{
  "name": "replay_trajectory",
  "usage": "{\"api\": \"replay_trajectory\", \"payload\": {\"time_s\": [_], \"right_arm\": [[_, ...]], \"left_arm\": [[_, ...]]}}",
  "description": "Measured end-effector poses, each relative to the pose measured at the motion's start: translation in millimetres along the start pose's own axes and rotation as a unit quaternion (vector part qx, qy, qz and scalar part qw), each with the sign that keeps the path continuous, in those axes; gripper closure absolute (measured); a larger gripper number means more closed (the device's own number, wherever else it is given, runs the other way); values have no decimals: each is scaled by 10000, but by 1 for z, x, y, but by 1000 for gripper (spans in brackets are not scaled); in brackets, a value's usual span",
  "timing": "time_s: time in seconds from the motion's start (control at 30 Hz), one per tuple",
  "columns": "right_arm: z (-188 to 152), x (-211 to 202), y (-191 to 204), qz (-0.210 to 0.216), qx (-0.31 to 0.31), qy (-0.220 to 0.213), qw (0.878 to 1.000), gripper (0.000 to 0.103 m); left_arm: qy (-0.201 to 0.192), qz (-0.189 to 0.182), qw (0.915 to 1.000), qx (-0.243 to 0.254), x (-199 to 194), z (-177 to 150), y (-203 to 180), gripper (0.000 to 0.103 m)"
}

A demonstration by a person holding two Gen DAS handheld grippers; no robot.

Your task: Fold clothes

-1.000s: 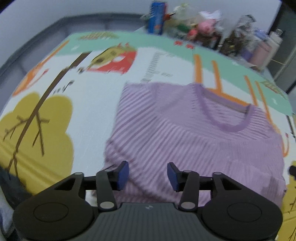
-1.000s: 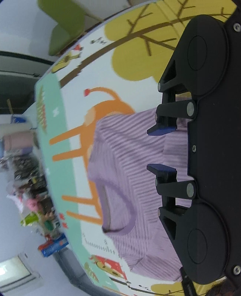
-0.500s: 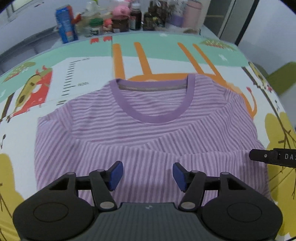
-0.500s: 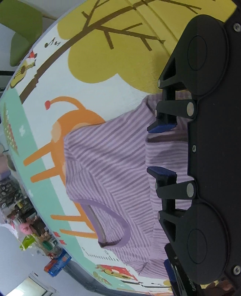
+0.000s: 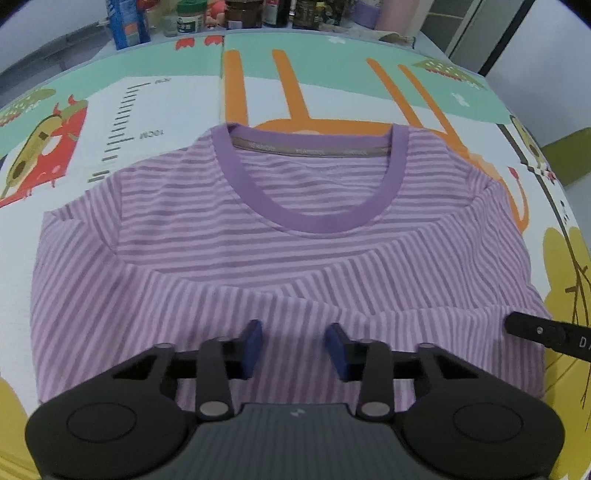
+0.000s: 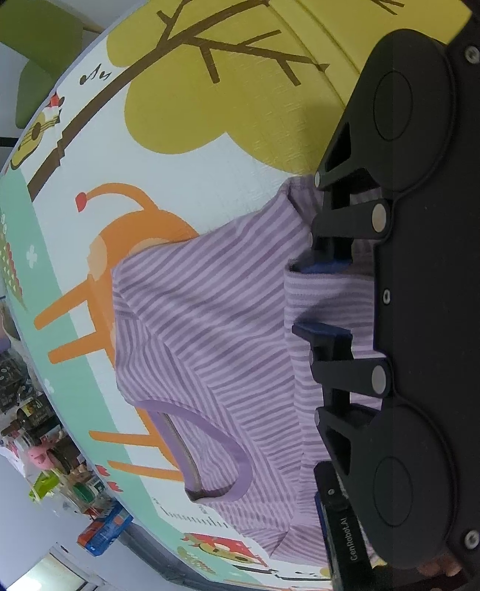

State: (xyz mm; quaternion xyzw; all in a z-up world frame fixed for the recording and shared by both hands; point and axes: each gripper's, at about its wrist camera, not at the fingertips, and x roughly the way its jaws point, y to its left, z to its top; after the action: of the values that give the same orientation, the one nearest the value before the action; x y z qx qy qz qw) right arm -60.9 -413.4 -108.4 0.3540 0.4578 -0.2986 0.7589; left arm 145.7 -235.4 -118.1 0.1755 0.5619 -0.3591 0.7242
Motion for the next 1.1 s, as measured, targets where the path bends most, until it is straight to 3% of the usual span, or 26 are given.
{"api": "replay_trajectory", "payload": {"time_s": [0.07, 0.17, 0.47, 0.77, 0.93, 1.1], "right_arm": [[-1, 0, 1, 15, -30, -23, 10000, 90], [-2, -2, 3, 47, -98, -69, 9999, 94], [-1, -14, 6, 90, -236, -218, 9994, 100], [8, -36, 20, 177, -570, -671, 9960, 101], [23, -47, 31, 205, -839, -937, 9919, 101], [41, -40, 36, 34, -1043, -959, 9899, 101]], "left_arm": [[32, -126, 9998, -134, -1, 2, 5, 91], [45, -191, 9994, -296, -3, 2, 9, 94], [-40, -287, 9982, -527, -14, 1, 15, 97], [-304, -386, 9942, -952, -33, 5, 26, 99], [-597, -116, 9925, -1062, -41, 7, 23, 99], [-571, 3, 9917, -1153, -31, 9, 21, 99]]}}
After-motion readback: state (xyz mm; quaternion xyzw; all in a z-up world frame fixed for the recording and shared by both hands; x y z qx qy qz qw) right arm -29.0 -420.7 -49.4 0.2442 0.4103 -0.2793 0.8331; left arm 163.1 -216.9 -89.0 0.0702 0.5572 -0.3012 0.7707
